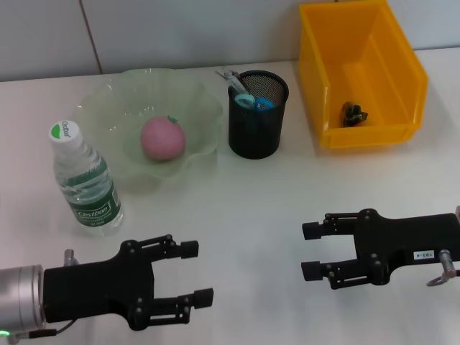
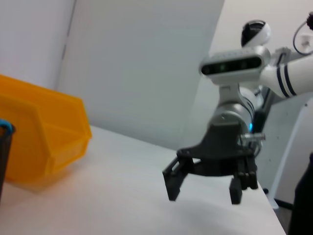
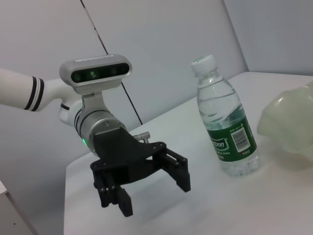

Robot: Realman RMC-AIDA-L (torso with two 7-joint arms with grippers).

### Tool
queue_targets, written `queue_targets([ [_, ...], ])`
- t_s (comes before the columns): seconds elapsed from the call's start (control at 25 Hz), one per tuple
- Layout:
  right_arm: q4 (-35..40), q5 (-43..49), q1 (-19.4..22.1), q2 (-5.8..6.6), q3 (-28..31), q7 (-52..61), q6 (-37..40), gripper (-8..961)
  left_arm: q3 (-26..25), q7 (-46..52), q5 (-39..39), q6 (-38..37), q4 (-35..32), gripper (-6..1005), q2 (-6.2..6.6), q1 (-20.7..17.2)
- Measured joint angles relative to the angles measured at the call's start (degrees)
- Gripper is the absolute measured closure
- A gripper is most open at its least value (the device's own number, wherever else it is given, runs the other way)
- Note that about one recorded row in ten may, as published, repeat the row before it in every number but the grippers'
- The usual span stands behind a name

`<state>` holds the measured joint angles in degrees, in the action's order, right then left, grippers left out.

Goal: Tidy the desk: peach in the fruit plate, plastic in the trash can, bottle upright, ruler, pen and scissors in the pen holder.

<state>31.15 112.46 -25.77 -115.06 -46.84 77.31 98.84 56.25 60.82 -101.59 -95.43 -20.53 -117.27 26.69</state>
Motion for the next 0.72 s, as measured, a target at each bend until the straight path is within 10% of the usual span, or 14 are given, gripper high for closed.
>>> queue_targets([
  [0.72, 0.1, 0.0, 0.3, -0.08, 0.0, -0.1, 0.0, 176, 0.1, 0.0, -1.1, -1.3, -0.2, 216, 1.08, -0.4],
])
